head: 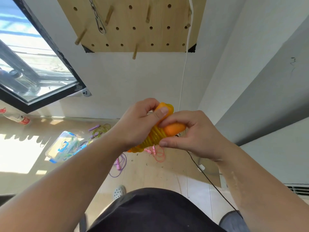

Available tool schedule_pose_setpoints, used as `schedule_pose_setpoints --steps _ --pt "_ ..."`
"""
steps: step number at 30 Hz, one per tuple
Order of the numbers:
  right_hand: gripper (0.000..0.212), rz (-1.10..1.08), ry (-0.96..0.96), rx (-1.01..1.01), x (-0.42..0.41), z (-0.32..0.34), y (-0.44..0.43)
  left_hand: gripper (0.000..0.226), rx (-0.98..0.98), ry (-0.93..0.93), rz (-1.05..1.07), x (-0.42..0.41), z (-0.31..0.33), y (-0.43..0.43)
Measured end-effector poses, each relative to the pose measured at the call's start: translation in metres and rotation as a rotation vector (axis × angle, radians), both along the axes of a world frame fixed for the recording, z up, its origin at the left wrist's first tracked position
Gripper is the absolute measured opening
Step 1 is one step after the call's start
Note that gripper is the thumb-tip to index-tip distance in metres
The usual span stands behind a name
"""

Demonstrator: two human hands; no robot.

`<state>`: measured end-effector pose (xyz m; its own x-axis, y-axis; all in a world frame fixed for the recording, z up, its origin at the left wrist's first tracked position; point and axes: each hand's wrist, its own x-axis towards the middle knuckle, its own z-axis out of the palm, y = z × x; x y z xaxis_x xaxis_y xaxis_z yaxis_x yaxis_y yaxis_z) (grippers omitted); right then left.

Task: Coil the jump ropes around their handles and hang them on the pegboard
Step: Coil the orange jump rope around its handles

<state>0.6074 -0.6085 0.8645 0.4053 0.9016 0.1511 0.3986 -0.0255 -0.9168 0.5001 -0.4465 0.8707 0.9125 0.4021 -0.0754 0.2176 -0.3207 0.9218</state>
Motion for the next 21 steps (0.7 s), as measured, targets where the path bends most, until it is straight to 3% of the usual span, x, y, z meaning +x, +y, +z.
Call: schedule_pose_setpoints --steps 4,9,13,15,18,21 --pt "0.034 0.098 0.017 -0.118 0.006 0.003 -0.004 0.052 0.058 0.027 -0.039 -0.002 0.000 -0.004" --pt "0.014 -0.087 -0.139 0.099 -0.011 -0.017 -0.001 0.045 -0.067 -0.016 0.001 -0.004 -0.003 -0.003" --pt "0.039 -0.202 -0.084 0.055 -0.014 -0.023 0.000 0.040 -0.124 0.004 0.032 -0.010 -0.010 -0.003" --pt "0.047 -0.229 0.094 0.050 -0.014 -0.024 0.005 0.038 -0.253 -0.026 0.132 -0.011 -0.010 -0.005" --pt "0.048 -0.234 0.365 0.054 -0.016 -0.028 0.018 0.045 -0.629 -0.019 0.348 -0.013 -0.005 -0.001" --pt "0.030 -0.252 0.380 -0.023 -0.025 -0.028 0.036 0.060 -0.849 0.014 0.375 -0.016 -0.015 0.017"
